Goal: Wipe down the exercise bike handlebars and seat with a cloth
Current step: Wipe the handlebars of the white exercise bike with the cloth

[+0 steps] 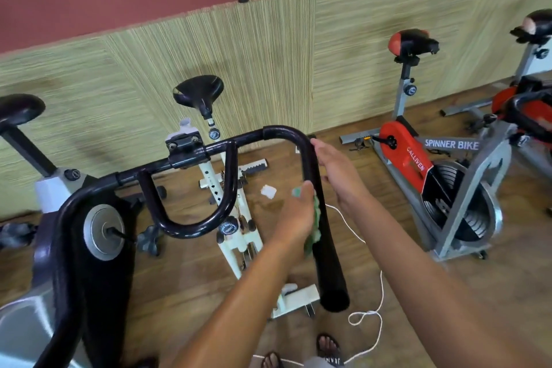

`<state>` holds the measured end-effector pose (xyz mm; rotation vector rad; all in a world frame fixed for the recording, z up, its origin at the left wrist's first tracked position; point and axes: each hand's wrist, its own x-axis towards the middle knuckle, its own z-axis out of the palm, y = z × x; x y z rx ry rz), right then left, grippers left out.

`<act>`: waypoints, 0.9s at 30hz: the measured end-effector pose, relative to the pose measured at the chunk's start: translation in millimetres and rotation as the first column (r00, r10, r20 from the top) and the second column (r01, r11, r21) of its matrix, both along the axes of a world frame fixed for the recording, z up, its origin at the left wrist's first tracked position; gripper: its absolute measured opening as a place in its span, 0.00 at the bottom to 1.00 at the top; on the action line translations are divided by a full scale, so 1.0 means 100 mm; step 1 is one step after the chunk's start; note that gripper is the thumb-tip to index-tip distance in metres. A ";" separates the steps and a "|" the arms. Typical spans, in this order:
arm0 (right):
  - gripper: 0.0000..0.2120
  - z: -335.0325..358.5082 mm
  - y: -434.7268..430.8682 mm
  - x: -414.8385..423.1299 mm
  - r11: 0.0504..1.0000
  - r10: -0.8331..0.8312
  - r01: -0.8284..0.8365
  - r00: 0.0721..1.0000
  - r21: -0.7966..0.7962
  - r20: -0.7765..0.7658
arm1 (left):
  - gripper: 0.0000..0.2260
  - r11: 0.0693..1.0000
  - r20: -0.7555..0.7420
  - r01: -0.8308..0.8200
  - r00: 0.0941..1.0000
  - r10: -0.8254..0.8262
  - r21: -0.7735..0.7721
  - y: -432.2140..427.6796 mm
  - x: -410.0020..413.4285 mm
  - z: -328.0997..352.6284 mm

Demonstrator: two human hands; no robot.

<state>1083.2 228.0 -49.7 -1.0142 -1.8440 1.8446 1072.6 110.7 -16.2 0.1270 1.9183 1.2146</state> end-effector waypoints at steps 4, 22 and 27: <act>0.24 -0.03 -0.08 0.00 0.997 0.046 -0.047 0.999 0.053 0.022 | 0.29 0.999 0.277 -0.045 0.960 0.041 0.006 -0.42 0.28 -0.16; 0.24 0.01 -0.26 0.14 0.999 0.010 -0.009 1.000 0.036 -0.015 | 0.22 1.000 0.088 0.000 0.996 -0.002 0.022 -0.64 0.28 0.07; 0.13 0.12 -0.40 0.38 0.989 -0.099 0.118 0.976 0.092 -0.192 | 0.16 0.918 0.178 -0.213 0.971 0.160 0.335 -0.54 -0.04 0.22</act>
